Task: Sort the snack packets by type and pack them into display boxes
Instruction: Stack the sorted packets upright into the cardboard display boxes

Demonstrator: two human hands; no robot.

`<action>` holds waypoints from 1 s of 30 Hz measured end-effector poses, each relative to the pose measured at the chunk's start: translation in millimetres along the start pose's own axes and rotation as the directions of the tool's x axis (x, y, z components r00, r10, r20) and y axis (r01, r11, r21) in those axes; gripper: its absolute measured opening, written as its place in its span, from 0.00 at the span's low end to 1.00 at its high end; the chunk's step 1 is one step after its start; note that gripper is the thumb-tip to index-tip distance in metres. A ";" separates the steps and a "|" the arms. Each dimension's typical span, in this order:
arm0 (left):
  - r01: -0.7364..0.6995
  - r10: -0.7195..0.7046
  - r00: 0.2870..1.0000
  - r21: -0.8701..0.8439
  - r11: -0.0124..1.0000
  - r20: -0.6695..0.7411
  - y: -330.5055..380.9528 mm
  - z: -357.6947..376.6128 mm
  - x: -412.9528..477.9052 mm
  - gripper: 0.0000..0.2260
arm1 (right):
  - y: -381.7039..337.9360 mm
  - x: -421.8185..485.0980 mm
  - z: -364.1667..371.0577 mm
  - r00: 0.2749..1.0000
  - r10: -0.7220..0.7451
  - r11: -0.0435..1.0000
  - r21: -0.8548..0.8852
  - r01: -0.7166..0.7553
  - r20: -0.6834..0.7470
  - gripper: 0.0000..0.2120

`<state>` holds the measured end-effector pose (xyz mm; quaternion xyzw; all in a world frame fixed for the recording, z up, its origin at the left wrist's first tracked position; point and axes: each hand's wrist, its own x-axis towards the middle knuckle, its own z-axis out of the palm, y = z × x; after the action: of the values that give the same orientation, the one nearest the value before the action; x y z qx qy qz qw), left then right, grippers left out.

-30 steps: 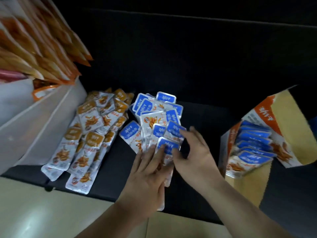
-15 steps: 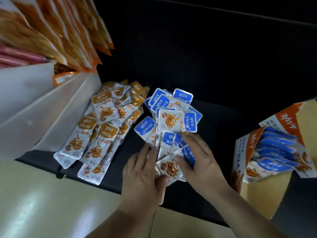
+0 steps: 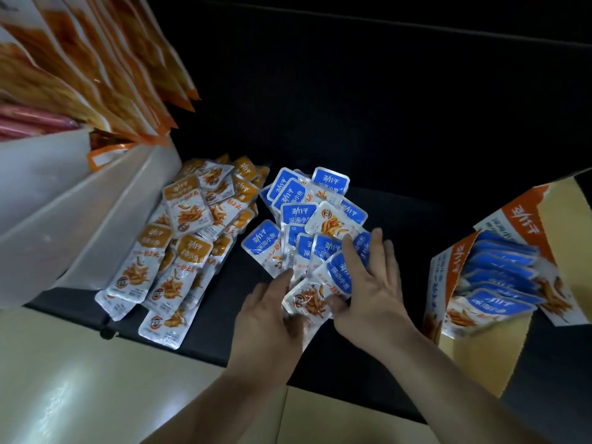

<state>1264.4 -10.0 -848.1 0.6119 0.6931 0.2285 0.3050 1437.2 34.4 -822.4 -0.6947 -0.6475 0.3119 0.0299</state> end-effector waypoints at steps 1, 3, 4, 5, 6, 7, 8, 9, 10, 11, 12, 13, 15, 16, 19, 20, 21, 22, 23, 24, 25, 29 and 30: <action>0.030 -0.030 0.999 -0.019 0.999 0.014 3.0 0.1 3.4 0.30 | -1.0 4.9 -5.3 0.999 -0.015 1.000 -0.004 0.015 0.037 0.50; 0.091 -0.087 0.995 -0.071 0.993 0.058 6.3 0.2 9.5 0.28 | -2.3 13.4 -13.8 0.991 -0.049 0.999 0.022 0.046 0.128 0.52; 0.124 -0.115 0.989 -0.107 0.986 0.087 8.1 -0.5 11.7 0.25 | -1.2 15.7 -15.7 0.987 -0.066 0.997 0.054 0.058 0.147 0.53; 0.155 -0.139 0.984 -0.142 0.978 0.113 9.0 -1.4 14.0 0.23 | 0.9 15.9 -16.2 0.987 -0.072 0.993 0.105 0.057 0.142 0.53; 0.184 -0.164 0.978 -0.168 0.968 0.127 8.7 -3.0 15.9 0.20 | 2.7 13.9 -16.0 0.990 -0.066 0.985 0.166 0.045 0.124 0.53; 0.207 -0.186 0.975 -0.185 0.961 0.125 7.9 -5.5 16.9 0.17 | 4.9 9.7 -14.9 0.993 -0.051 0.975 0.222 0.027 0.103 0.53; 0.224 -0.206 0.973 -0.198 0.954 0.108 6.5 -8.4 17.7 0.15 | 7.0 4.7 -13.4 0.996 -0.037 0.966 0.258 0.014 0.085 0.53; 0.242 -0.230 0.970 -0.207 0.948 0.084 4.3 -11.2 17.8 0.13 | 9.2 -0.7 -12.2 0.997 -0.023 0.964 0.265 0.003 0.072 0.53; 0.262 -0.256 0.965 -0.213 0.941 0.055 1.7 -13.8 17.5 0.11 | 11.0 -4.9 -11.0 0.998 -0.011 0.969 0.249 -0.004 0.060 0.52; 0.280 -0.280 0.960 -0.218 0.935 0.030 -1.2 -16.2 16.5 0.10 | 12.1 -7.6 -9.9 0.999 -0.002 0.977 0.212 -0.008 0.047 0.50; 0.293 -0.298 0.954 -0.223 0.930 0.012 -4.5 -17.8 15.3 0.10 | 12.4 -8.9 -9.2 1.000 0.003 0.986 0.168 -0.006 0.022 0.49; 0.300 -0.310 0.951 -0.236 0.924 -0.004 -6.4 -19.4 13.9 0.10 | 12.5 -8.9 -8.3 1.000 0.002 0.993 0.122 -0.001 -0.010 0.47; 0.293 -0.308 0.951 -0.232 0.927 -0.030 -10.4 -21.5 11.9 0.09 | 10.6 -7.0 -6.9 0.998 0.008 0.999 0.031 -0.006 -0.061 0.45; 0.282 -0.295 0.955 -0.211 0.936 -0.031 -12.3 -21.7 11.9 0.08 | 8.6 -5.6 -7.1 0.997 0.021 1.000 -0.012 -0.022 -0.073 0.44; 0.245 -0.248 0.969 -0.103 0.964 -0.012 -11.7 -22.8 12.8 0.09 | -0.4 1.1 -9.1 0.995 0.051 0.980 -0.189 -0.067 -0.086 0.39; 0.224 -0.225 0.974 -0.059 0.973 -0.009 -10.7 -22.8 13.6 0.11 | -4.3 4.7 -9.5 0.995 0.057 0.967 -0.242 -0.075 -0.079 0.37; 0.204 -0.204 0.979 -0.025 0.979 -0.002 -8.7 -22.5 14.4 0.15 | -7.1 8.5 -8.7 0.996 0.063 0.959 -0.272 -0.080 -0.071 0.35; 0.188 -0.187 0.982 -0.005 0.982 0.012 -5.7 -22.1 14.7 0.19 | -8.4 11.4 -7.7 0.996 0.063 0.956 -0.281 -0.080 -0.069 0.34; 0.165 -0.165 0.986 0.006 0.986 0.023 -1.6 -21.7 14.8 0.23 | -8.0 12.9 -6.0 0.995 0.055 0.959 -0.273 -0.074 -0.078 0.34; 0.132 -0.132 0.991 0.020 0.991 0.030 2.4 -20.6 14.9 0.26 | -5.9 12.5 -4.0 0.995 0.037 0.968 -0.244 -0.059 -0.093 0.33; 0.096 -0.098 0.995 0.040 0.995 0.032 5.7 -18.7 15.1 0.28 | -2.4 10.7 -1.3 0.994 0.012 0.979 -0.201 -0.033 -0.107 0.32; 0.040 -0.048 0.998 0.154 0.987 0.045 10.8 -9.1 18.8 0.33 | 12.7 1.6 9.7 0.986 -0.086 0.996 -0.008 0.086 -0.145 0.27; 0.050 -0.058 0.997 0.147 0.988 0.049 10.2 -9.0 19.3 0.33 | 15.4 1.4 10.5 0.978 -0.106 0.992 0.047 0.117 -0.180 0.25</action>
<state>1264.0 11.0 -837.5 0.6193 0.7159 0.1526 0.2840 1445.8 29.4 -838.3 -0.6811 -0.6711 0.2650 0.1246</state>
